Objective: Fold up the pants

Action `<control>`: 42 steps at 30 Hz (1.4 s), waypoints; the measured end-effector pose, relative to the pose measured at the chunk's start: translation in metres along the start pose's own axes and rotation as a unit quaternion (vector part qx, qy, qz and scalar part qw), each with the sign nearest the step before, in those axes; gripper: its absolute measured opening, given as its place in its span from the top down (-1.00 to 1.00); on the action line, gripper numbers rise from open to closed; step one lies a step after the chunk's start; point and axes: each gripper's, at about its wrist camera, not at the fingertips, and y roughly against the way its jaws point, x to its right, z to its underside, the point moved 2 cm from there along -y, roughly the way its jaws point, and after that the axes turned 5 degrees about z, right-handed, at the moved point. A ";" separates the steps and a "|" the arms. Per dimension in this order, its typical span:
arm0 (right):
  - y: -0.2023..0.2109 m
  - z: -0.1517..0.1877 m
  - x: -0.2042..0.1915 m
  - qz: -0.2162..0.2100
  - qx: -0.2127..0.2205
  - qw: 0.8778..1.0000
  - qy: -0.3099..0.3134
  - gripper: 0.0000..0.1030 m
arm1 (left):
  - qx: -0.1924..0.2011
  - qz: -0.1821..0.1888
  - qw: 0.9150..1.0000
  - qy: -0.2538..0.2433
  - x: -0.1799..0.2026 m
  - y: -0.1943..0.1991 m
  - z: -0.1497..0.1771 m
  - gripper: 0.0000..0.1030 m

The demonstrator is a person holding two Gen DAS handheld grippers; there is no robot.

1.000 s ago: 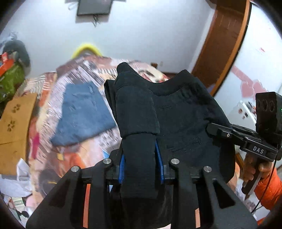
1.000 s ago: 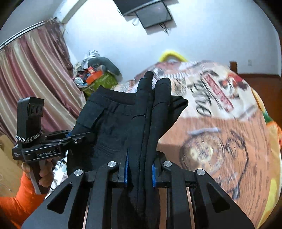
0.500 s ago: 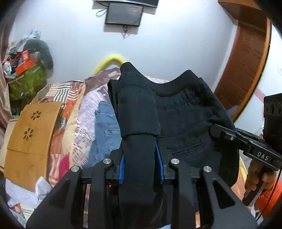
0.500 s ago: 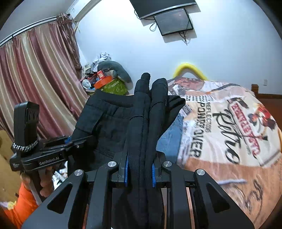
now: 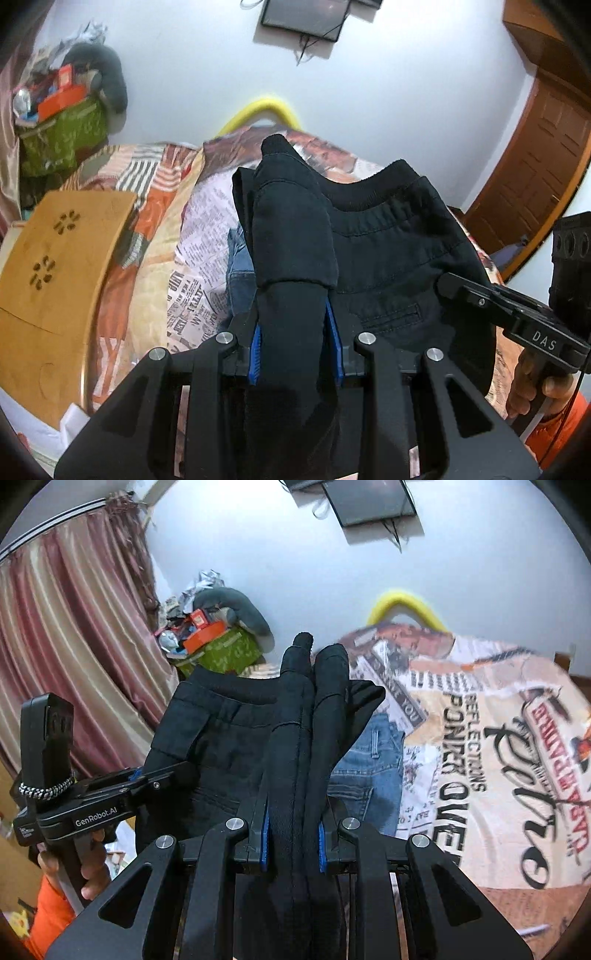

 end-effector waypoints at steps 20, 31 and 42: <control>-0.090 0.034 0.045 0.096 -0.090 0.991 0.014 0.55 | -0.075 -0.074 0.994 0.035 -0.047 -0.105 0.027 0.16; -0.015 0.023 0.027 0.120 -0.051 0.991 0.043 0.04 | -0.050 -0.136 0.988 -0.046 0.007 -0.025 0.022 0.14; 0.136 -0.001 -0.039 0.090 0.096 0.989 0.065 0.04 | 0.080 -0.098 0.990 -0.068 0.082 0.140 0.014 0.13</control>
